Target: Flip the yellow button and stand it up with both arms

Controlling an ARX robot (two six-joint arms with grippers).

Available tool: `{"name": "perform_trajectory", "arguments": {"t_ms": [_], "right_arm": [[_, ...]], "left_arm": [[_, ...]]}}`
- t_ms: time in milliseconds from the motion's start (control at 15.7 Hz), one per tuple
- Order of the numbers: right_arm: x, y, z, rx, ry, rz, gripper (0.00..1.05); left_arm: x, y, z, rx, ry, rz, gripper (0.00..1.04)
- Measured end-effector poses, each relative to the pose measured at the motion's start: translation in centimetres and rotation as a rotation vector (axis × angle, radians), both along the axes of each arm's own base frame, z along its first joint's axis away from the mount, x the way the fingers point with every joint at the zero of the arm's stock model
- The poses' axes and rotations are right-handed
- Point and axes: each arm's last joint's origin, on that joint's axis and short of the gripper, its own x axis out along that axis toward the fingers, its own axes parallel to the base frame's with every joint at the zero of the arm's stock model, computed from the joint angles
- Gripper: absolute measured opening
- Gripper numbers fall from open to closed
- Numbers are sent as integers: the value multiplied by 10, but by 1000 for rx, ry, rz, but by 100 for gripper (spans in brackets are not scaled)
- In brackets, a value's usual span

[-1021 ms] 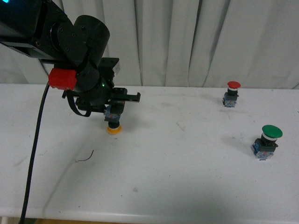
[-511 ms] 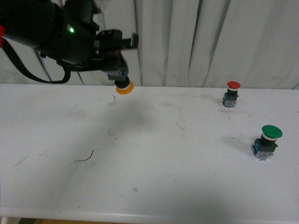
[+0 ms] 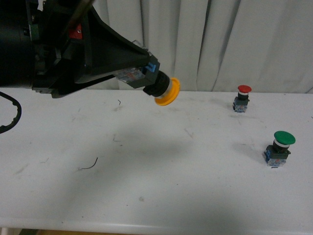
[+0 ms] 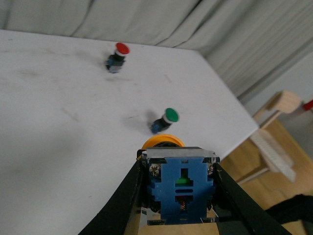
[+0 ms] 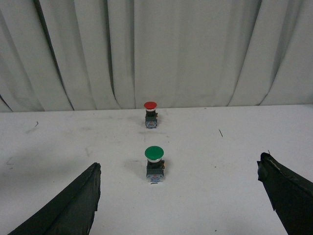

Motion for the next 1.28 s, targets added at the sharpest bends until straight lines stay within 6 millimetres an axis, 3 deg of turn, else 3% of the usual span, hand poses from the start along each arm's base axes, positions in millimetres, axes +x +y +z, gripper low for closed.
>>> {"name": "perform_trajectory", "arguments": {"t_ms": [64,191,319,1021,1085,1149,1277], "right_arm": [[0,0,0,0,0,0,98],[0,0,0,0,0,0,98],[0,0,0,0,0,0,98],[0,0,0,0,0,0,98],[0,0,2,-3,-25,5,98],[1,0,19,-36,-203,31,98],[16,-5,26,-60,-251,45,98]], "left_arm": [[-1,0,-4,-76,-1,-32,34],[2,-18,-31,-465,58,-104,34],[6,-21,-34,-566,170,-89,34],[17,-25,-33,-628,218,-41,34],[17,-26,-33,-629,217,-41,34],[16,-26,-31,-631,213,-43,34],[15,-27,-29,-633,205,-50,34]]}}
